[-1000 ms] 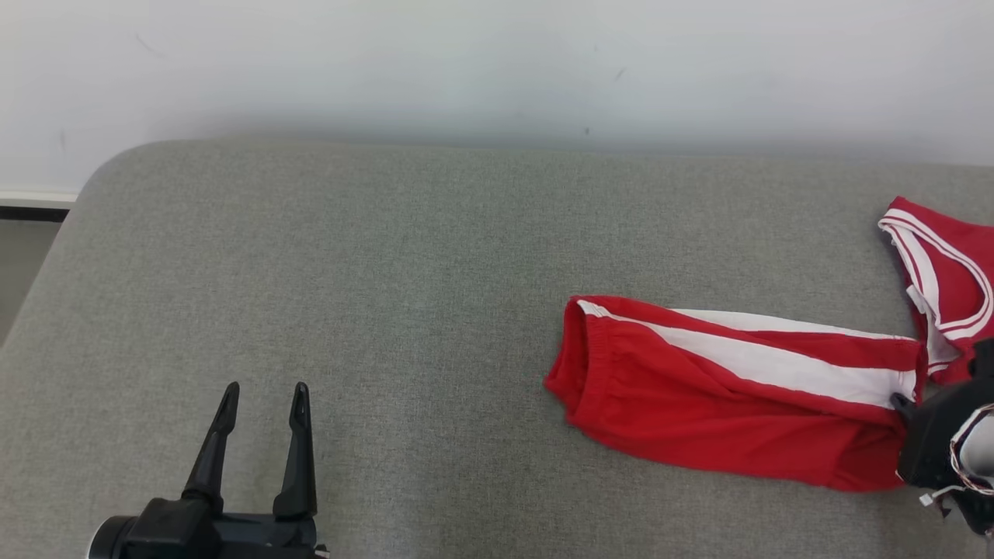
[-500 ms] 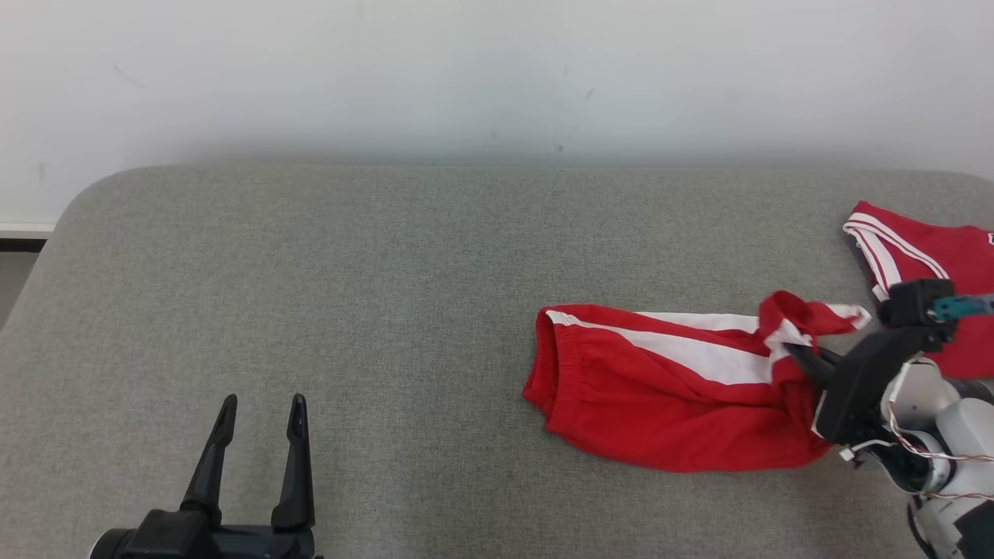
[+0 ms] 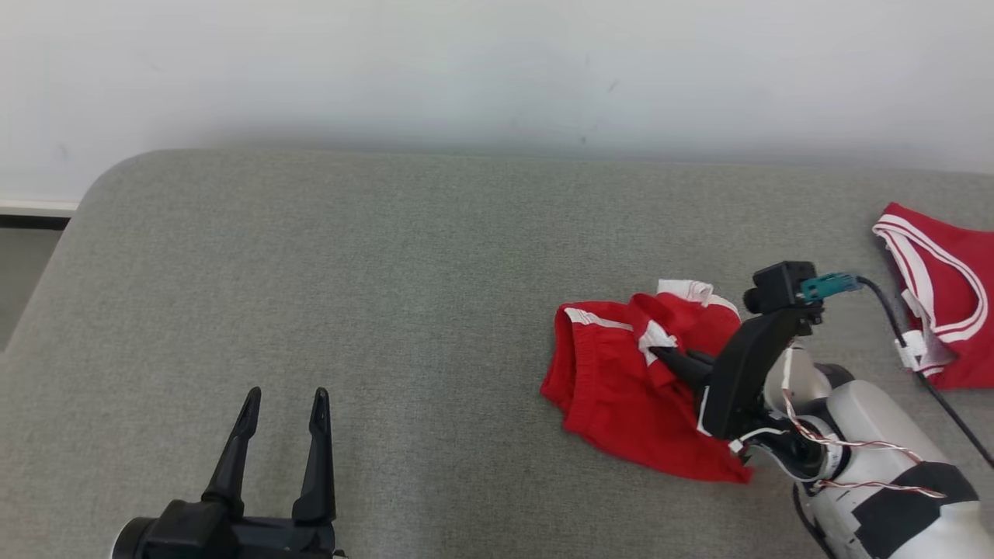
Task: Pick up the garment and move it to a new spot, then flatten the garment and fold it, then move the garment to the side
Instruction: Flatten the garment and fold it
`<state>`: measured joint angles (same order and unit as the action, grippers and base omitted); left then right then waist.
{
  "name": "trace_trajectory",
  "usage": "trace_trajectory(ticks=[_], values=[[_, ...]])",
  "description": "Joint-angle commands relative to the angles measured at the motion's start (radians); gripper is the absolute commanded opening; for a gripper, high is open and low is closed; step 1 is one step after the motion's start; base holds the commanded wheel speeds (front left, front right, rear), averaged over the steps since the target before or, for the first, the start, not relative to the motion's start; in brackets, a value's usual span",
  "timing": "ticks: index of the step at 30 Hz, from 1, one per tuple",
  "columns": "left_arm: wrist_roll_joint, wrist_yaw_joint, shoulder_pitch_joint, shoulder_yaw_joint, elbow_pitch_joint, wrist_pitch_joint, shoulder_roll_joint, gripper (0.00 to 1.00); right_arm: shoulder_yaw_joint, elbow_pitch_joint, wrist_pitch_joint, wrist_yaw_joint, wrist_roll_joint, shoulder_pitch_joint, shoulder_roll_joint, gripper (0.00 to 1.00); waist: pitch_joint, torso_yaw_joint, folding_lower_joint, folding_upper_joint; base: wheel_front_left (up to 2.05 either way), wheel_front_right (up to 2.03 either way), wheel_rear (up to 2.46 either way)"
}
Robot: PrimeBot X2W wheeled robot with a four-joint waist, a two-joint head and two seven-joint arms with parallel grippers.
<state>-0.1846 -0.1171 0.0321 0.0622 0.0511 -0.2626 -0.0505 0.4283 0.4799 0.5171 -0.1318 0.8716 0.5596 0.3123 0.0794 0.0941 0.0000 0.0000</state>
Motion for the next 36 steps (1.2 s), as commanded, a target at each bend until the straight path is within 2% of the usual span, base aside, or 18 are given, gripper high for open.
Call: trace_trajectory(ticks=[1,8,15,16,17,23,27,29,30,36], values=[[-0.011,0.006,0.015,0.01,0.002,-0.003,0.0,1.0,0.002,0.007,0.01,0.003,-0.007,0.017,-0.02,0.0,0.011,0.02,0.0,0.0,0.0,0.0,0.0],[-0.026,0.021,0.027,0.042,0.005,-0.003,0.0,1.0,-0.026,0.077,0.037,0.003,-0.033,0.039,-0.088,0.0,0.023,0.055,0.0,0.0,0.0,0.0,0.0],[-0.035,0.029,0.034,0.053,0.007,-0.003,0.0,1.0,-0.046,0.132,-0.016,0.003,-0.075,0.058,-0.133,0.01,0.032,0.071,0.0,0.0,0.0,0.0,0.0],[-0.035,0.028,0.032,0.054,0.007,-0.003,0.0,1.0,-0.038,0.13,-0.027,0.003,-0.087,0.06,-0.128,0.73,0.032,0.071,0.0,0.0,0.0,0.0,0.0],[-0.034,0.029,0.03,0.054,0.007,-0.003,0.0,1.0,-0.031,0.129,-0.038,0.003,-0.097,0.057,-0.12,1.0,0.032,0.07,0.0,0.0,0.0,0.0,0.0],[-0.025,0.03,0.024,0.049,0.008,-0.003,0.0,1.0,-0.038,0.076,-0.147,0.003,-0.094,0.038,-0.091,1.0,0.023,0.058,0.0,0.0,0.0,0.0,0.0],[-0.014,0.032,0.015,0.041,0.002,-0.003,0.0,1.0,-0.063,0.013,-0.251,0.003,-0.095,0.01,-0.041,1.0,0.015,0.038,0.0,0.0,0.0,0.0,0.0],[-0.009,0.03,0.011,0.03,-0.003,-0.003,0.0,1.0,-0.097,-0.029,-0.333,0.003,-0.094,-0.024,-0.007,1.0,0.011,0.021,0.0,0.0,0.0,0.0,0.0],[-0.009,0.03,0.011,0.03,-0.003,-0.003,0.0,1.0,-0.097,-0.029,-0.333,0.003,-0.094,-0.024,-0.007,1.0,0.011,0.021,0.0,0.0,0.0,0.0,0.0],[0.009,0.022,0.003,0.006,-0.014,-0.003,0.0,1.0,-0.181,-0.076,-0.488,0.003,-0.124,-0.108,0.04,1.0,0.014,-0.01,0.0,0.0,0.0,0.0,0.0]])
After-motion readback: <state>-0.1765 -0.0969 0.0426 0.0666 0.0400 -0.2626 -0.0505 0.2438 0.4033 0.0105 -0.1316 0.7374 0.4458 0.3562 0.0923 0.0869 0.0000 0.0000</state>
